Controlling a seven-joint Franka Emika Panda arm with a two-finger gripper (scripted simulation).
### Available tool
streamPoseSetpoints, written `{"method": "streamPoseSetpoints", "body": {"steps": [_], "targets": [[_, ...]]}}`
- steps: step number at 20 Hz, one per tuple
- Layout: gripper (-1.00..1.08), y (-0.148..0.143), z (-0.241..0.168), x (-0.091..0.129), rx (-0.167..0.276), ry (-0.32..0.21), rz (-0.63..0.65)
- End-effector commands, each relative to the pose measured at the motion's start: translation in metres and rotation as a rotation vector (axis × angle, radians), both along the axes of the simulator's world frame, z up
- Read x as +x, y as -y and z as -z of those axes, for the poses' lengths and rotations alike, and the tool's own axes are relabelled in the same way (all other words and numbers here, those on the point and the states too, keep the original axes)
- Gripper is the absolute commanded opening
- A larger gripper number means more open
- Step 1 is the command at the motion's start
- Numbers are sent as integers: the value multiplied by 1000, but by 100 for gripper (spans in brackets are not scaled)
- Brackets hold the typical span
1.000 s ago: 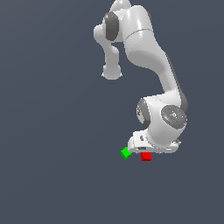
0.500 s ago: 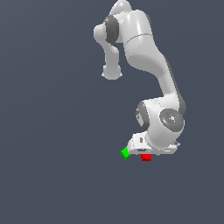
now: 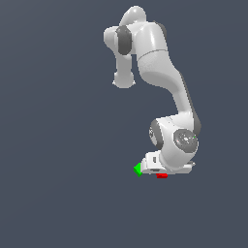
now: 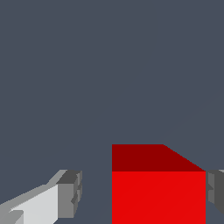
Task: Stack the red cube on top of the green cube.
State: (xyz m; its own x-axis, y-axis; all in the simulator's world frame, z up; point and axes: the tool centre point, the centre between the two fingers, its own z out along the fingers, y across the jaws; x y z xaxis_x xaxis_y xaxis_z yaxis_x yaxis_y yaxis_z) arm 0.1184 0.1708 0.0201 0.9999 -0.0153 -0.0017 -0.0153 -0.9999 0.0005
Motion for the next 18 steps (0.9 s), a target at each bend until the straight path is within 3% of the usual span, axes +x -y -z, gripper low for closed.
{"method": "streamPoseSetpoints", "body": {"steps": [1, 2, 18], "targets": [[100, 0, 0, 1, 0, 2, 0], [-100, 0, 0, 1, 0, 2, 0], [-100, 0, -10, 0, 0, 1, 0]]}}
